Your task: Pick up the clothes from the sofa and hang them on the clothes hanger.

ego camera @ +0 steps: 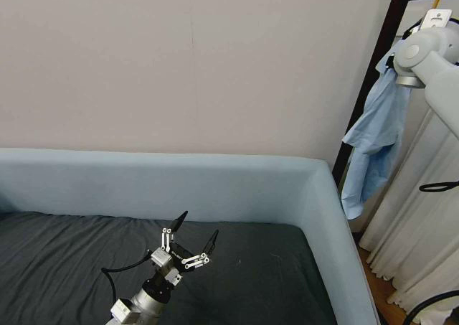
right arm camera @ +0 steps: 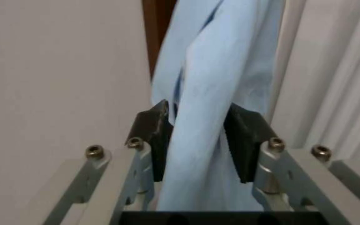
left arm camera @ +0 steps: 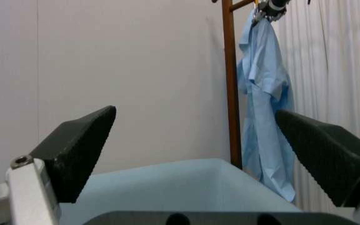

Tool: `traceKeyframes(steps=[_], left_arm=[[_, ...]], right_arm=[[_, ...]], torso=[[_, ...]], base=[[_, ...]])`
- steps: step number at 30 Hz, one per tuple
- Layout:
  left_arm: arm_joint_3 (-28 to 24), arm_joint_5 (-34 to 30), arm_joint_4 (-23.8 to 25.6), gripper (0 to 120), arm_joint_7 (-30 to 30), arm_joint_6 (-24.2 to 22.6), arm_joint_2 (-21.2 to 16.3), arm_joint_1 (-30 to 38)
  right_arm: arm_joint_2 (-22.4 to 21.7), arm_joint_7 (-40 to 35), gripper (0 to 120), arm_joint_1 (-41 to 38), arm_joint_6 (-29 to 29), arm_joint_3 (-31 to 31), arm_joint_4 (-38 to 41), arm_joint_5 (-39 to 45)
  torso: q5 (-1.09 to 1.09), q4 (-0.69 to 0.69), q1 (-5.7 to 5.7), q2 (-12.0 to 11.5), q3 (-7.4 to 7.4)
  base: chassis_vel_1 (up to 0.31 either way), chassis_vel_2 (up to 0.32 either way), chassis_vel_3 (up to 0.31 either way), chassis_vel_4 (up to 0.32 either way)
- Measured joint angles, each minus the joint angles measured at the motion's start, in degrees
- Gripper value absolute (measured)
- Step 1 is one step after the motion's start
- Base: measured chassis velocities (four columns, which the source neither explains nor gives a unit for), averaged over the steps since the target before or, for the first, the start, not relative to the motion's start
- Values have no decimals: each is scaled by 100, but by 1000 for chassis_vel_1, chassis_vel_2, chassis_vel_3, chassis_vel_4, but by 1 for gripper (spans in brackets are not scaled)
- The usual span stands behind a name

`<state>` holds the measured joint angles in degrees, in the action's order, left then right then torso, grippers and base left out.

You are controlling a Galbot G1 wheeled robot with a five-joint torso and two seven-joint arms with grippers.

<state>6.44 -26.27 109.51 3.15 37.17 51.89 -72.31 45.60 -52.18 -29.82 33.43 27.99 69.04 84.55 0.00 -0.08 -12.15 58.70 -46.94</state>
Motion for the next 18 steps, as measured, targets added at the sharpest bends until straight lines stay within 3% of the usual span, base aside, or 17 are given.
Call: traceKeyframes(steps=[5, 9, 12, 14, 15, 18], left_arm=[[27, 47, 51, 100, 3, -17, 38, -73], [88, 63, 103, 100, -2, -30, 78, -128], [201, 26, 176, 100, -51, -88, 150, -199], [376, -89, 240, 100, -115, -175, 258, -279], [376, -89, 240, 100, -115, -175, 258, -279], [744, -291, 449, 100, -442, -535, 523, -444]], right_arm=[[-463, 69, 54, 207, -81, -66, 1011, -61], [-897, 739, 68, 658, -601, -423, 1891, -205], [-1317, 1639, 80, 1377, -1380, -993, 2713, -371], [-1695, 2436, 90, 2267, -1980, -1639, 3331, -482], [-1695, 2436, 90, 2267, -1980, -1639, 3331, -482], [-2079, 3181, 99, 3753, -2713, -2278, 4072, -1240]], torso=[[0, 0, 0, 0, 0], [0, -1, 0, 0, 1], [-2, 0, 1, 0, 1], [-2, 0, 1, 1, 1], [-2, 0, 1, 1, 1], [4, -4, 1, 0, 0]], base=[[0, 0, 0, 0], [0, 0, 0, 0], [0, 0, 0, 0], [0, 0, 0, 0], [0, 0, 0, 0], [0, 0, 0, 0]])
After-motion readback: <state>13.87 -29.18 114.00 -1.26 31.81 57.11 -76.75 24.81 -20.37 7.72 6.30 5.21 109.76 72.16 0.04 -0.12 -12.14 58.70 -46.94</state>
